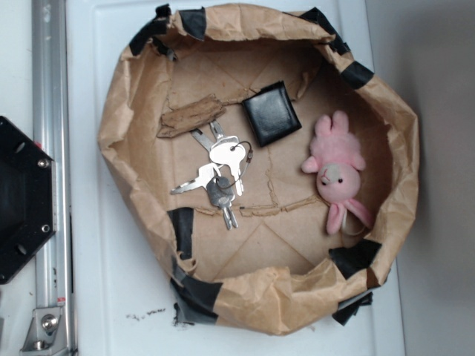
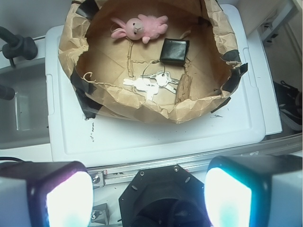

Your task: Grab the black box.

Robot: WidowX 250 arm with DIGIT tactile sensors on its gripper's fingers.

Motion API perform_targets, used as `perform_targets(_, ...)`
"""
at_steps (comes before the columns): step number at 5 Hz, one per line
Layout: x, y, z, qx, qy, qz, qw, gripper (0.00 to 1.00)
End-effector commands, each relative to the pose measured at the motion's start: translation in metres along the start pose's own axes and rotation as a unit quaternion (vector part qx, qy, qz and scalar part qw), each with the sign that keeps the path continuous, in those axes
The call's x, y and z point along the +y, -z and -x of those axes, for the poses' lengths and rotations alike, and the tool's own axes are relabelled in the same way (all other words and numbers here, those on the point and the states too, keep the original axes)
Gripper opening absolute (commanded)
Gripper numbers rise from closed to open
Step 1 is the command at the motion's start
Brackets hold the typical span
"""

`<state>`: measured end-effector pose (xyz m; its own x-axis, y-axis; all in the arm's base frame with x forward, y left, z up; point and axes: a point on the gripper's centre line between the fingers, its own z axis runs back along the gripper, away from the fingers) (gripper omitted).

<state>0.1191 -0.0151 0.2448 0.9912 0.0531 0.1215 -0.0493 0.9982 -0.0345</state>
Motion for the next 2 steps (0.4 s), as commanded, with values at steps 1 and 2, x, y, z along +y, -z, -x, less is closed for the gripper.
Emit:
perform_targets(1, 0.000, 0.000, 0.000, 0.000, 0.000, 0.000, 1.000, 1.00)
perform_targets(2, 0.012, 0.020, -0.038, 0.017, 0.005, -0.010, 1.000, 1.00)
